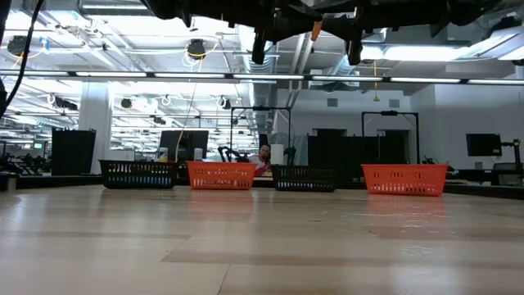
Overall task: Pick & Place Markers
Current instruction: Put the orange small highlighter pen into the left orange bin
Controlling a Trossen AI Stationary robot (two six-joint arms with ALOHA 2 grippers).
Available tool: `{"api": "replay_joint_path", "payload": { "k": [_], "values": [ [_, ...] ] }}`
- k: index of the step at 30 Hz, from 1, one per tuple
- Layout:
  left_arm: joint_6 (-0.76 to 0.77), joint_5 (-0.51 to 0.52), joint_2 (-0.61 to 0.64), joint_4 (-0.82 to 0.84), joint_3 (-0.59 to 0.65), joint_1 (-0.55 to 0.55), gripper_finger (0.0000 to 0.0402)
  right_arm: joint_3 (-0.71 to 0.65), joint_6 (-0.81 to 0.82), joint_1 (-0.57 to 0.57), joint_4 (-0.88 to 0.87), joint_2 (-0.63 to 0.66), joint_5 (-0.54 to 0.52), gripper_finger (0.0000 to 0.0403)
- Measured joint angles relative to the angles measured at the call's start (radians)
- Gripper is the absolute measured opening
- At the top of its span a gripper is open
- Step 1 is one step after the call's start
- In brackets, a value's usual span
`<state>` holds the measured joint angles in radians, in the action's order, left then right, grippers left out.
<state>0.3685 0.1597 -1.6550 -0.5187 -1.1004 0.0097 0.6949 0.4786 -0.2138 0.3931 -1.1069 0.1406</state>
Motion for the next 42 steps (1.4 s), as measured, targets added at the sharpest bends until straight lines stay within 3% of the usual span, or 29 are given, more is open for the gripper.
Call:
{"api": "replay_joint_path", "payload": {
  "k": [9,18,25,33,42],
  "values": [
    [0.006,0.001,0.000,-0.009,0.000,0.007,0.0063,0.000,-0.030,0.000,-0.003,0.000,-0.001,0.0025],
    [-0.013,0.007,0.000,-0.013,0.000,0.007,0.0069,0.000,-0.042,-0.018,-0.016,0.001,-0.005,0.0023],
    [-0.073,-0.021,0.001,-0.020,0.000,0.002,0.0130,0.000,-0.071,-0.083,-0.062,0.047,-0.017,0.0023],
    [-0.101,-0.006,0.050,0.041,0.037,0.009,0.0190,0.000,-0.137,-0.194,-0.333,0.203,-0.071,0.0023],
    [-0.022,0.072,0.147,0.064,0.211,0.010,0.0186,0.042,-0.179,-0.234,-0.749,0.212,-0.224,0.0023]
  ]
}}
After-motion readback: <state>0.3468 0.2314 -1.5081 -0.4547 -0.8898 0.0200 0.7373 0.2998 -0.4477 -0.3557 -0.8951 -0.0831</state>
